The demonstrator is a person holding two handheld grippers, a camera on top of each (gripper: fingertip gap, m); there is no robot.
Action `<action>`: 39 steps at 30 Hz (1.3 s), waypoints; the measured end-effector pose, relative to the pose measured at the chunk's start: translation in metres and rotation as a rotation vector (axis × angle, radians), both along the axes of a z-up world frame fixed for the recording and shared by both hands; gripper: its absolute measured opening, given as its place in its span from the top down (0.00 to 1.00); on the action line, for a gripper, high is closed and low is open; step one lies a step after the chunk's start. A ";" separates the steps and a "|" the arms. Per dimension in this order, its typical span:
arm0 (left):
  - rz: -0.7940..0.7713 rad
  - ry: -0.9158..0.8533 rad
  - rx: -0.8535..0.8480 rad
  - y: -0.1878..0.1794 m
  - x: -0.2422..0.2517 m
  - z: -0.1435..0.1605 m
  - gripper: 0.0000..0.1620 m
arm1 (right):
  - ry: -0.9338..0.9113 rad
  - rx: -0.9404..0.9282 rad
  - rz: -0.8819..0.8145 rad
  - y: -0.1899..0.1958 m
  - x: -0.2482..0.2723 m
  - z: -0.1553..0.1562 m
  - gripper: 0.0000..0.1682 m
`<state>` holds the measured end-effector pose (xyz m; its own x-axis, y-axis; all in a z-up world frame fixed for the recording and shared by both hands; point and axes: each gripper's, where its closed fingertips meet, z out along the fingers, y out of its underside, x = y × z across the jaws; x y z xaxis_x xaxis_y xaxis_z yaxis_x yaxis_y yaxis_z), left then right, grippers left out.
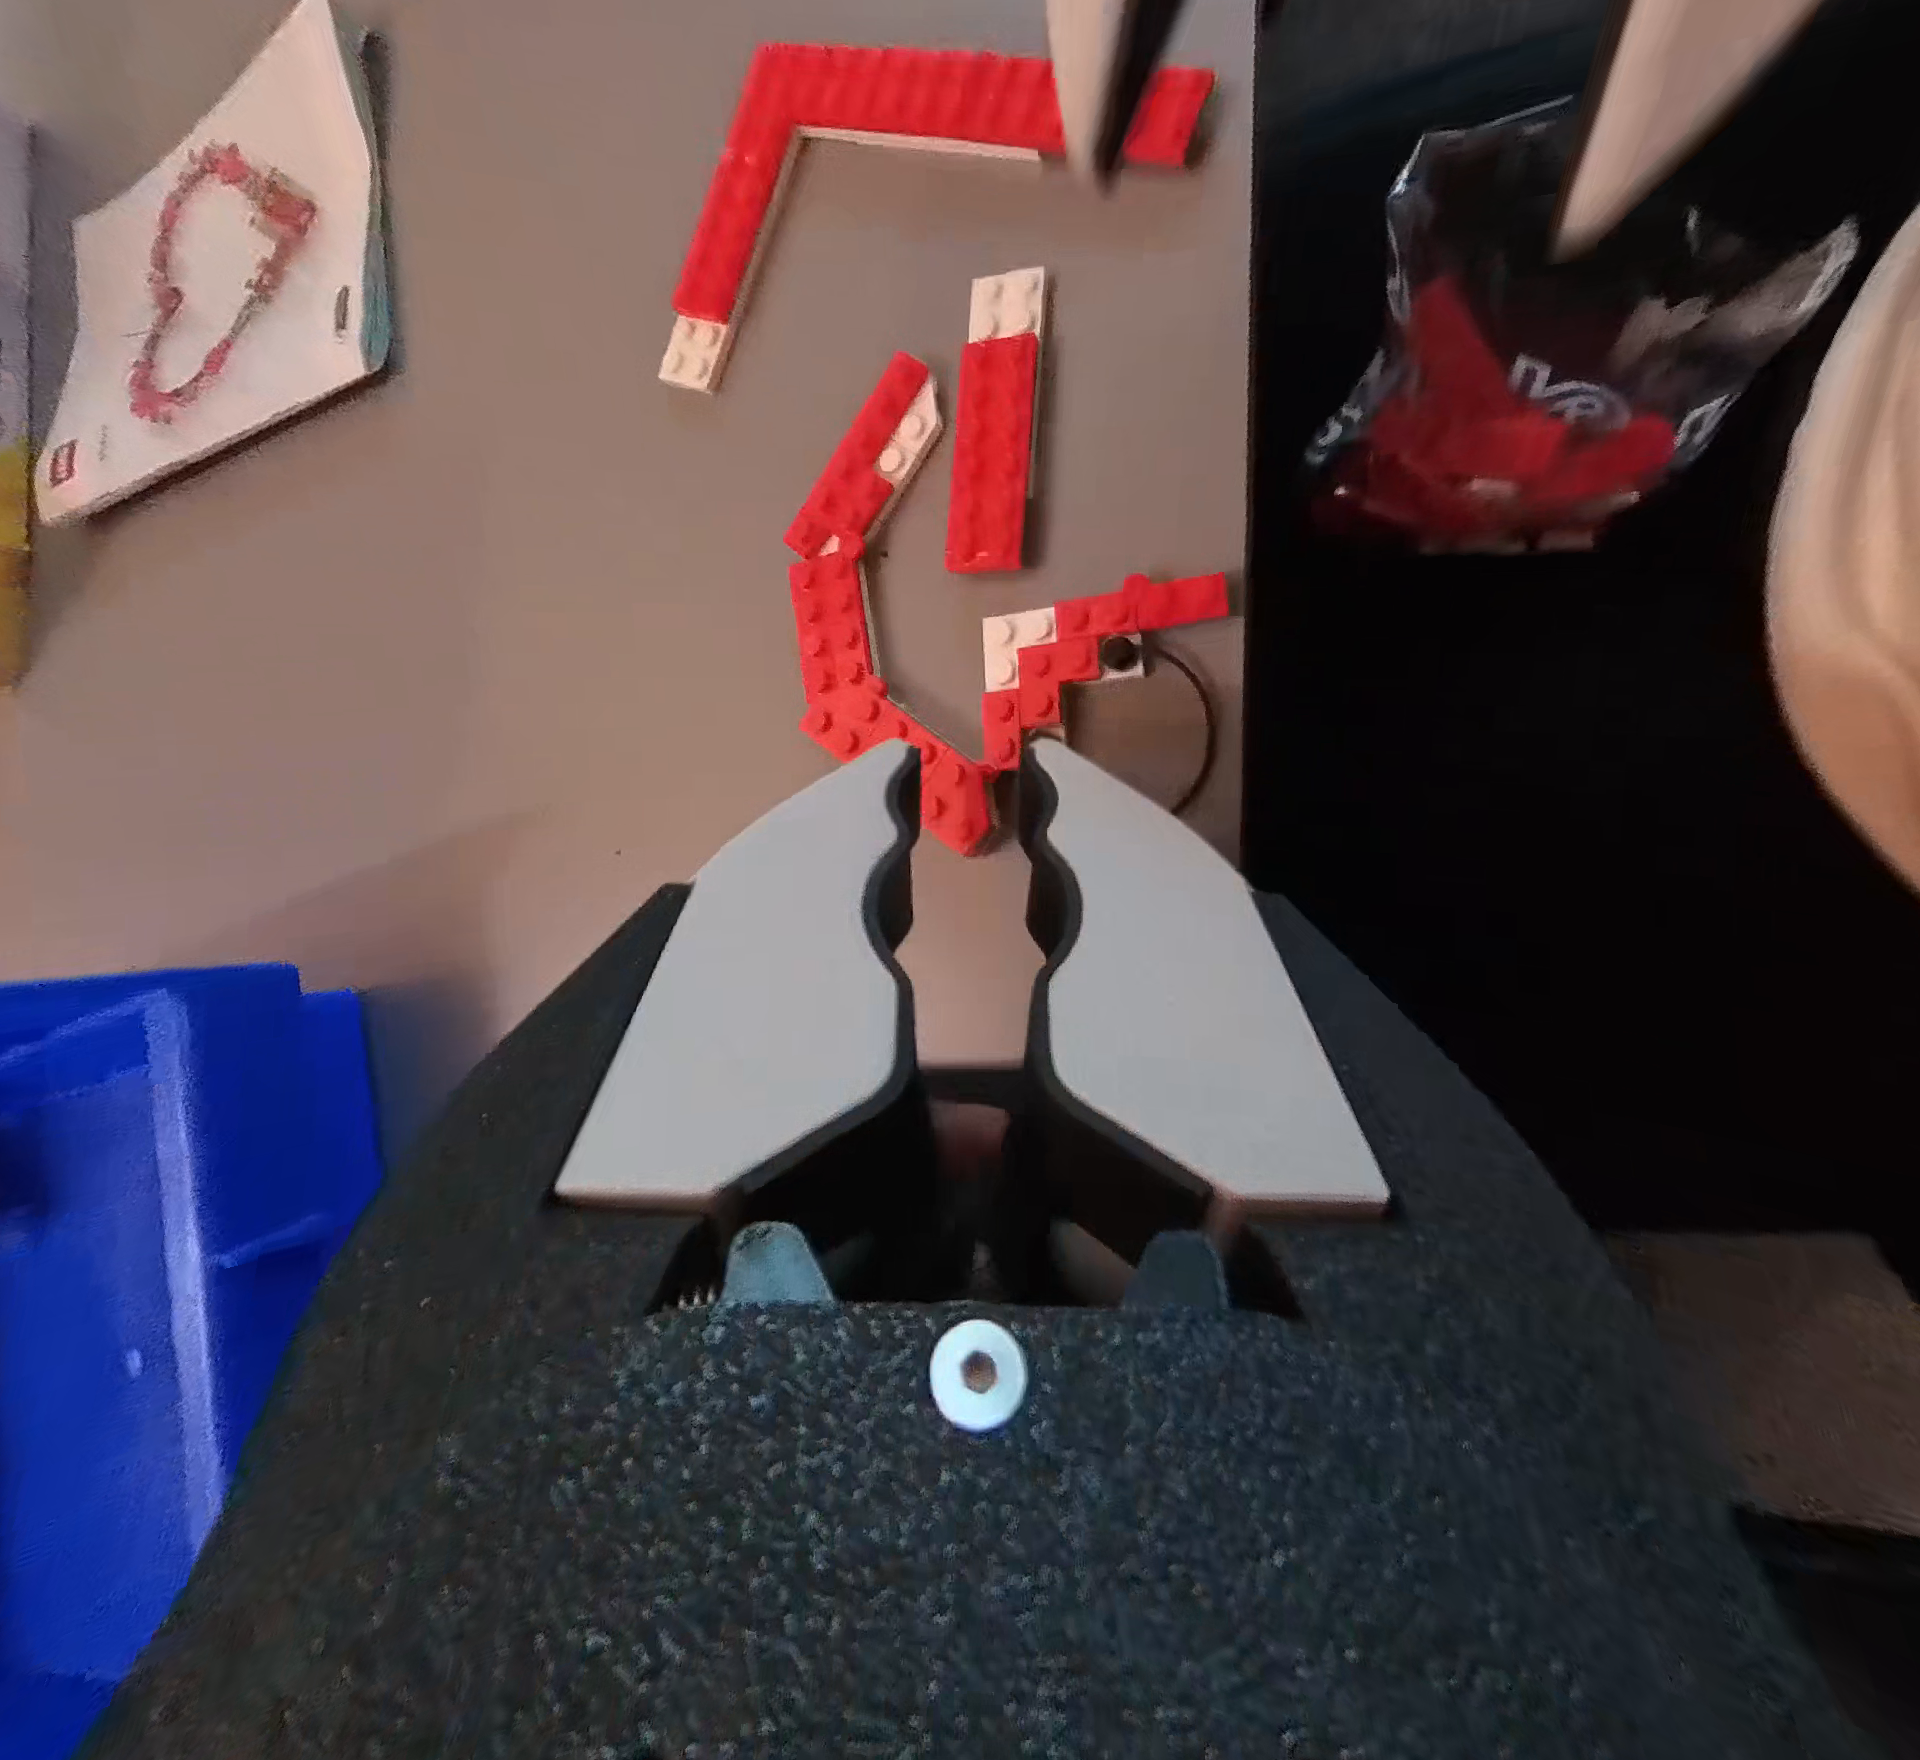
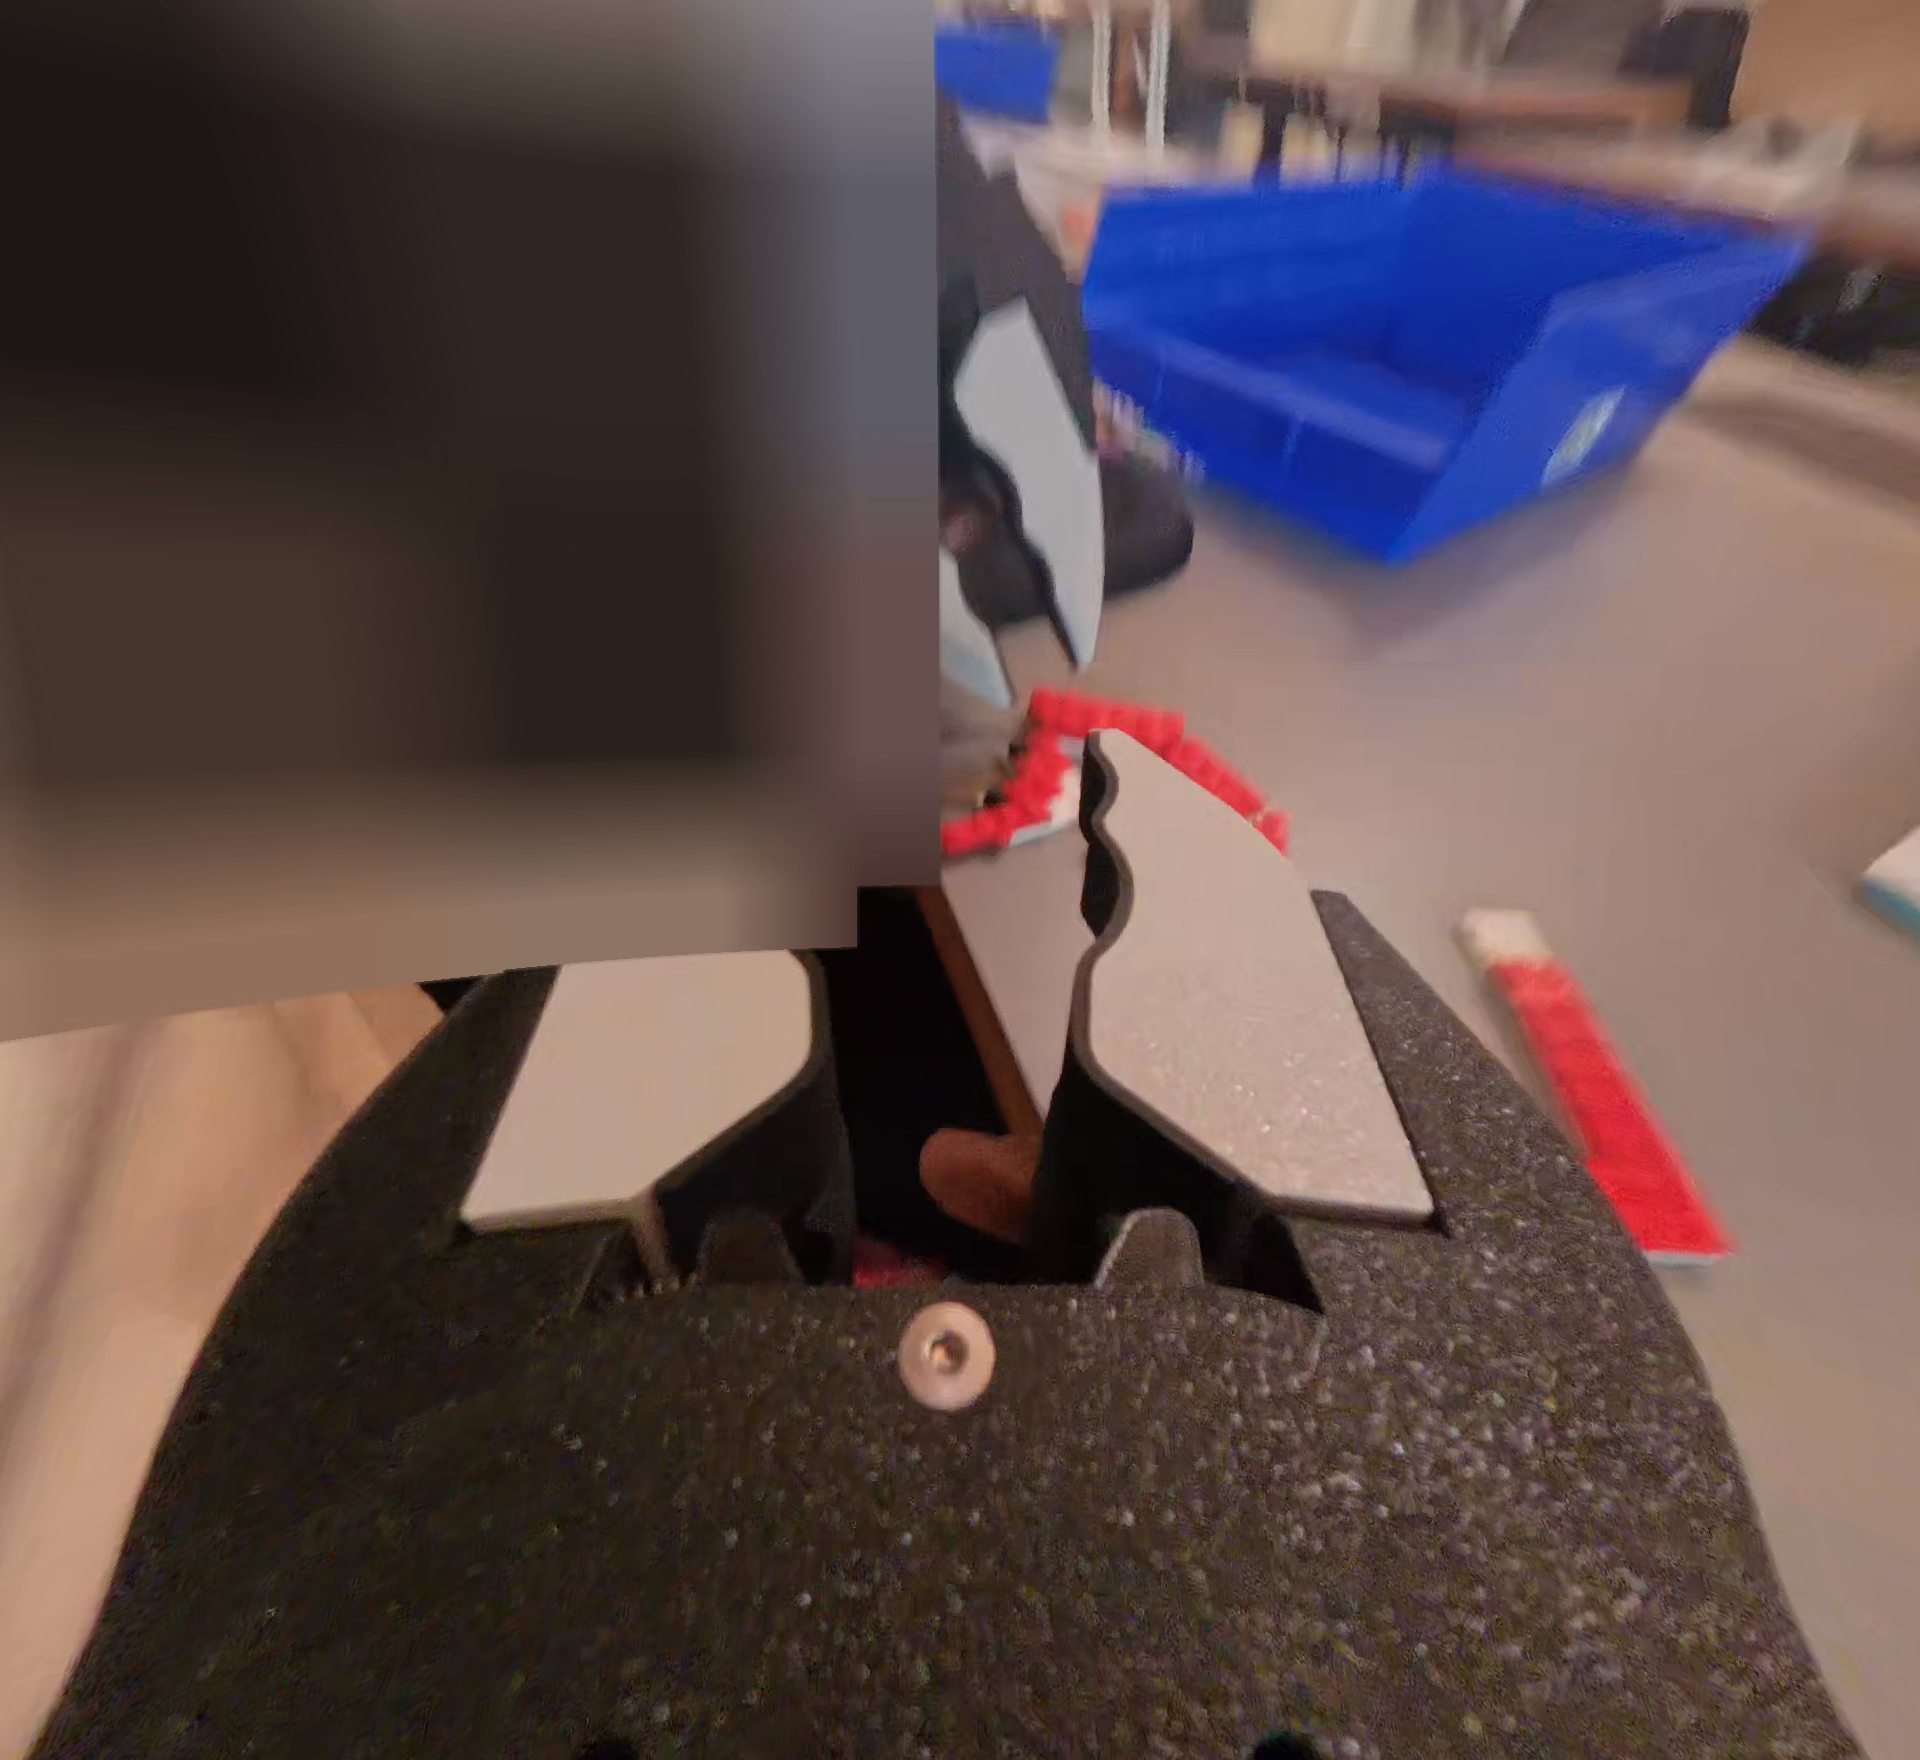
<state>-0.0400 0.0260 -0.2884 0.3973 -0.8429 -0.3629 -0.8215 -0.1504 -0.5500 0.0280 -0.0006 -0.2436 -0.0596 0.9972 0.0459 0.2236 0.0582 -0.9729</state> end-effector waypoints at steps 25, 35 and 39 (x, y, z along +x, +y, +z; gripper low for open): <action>-0.094 -0.024 -0.151 -0.020 0.020 -0.018 1.00 | -0.274 0.784 -0.059 0.001 -0.022 -0.057 0.79; 0.025 -0.075 -0.037 0.012 0.019 -0.012 1.00 | -0.333 0.830 0.049 -0.002 -0.029 -0.066 0.89; -0.032 -0.073 -0.048 0.001 0.034 -0.020 1.00 | -0.314 0.855 0.039 -0.004 -0.021 -0.063 0.85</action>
<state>-0.0058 0.0274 -0.3080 0.3941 -0.8711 -0.2931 -0.7842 -0.1524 -0.6015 0.0071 -0.0043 -0.3064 -0.2269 0.6275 0.7448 0.4537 0.7448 -0.4893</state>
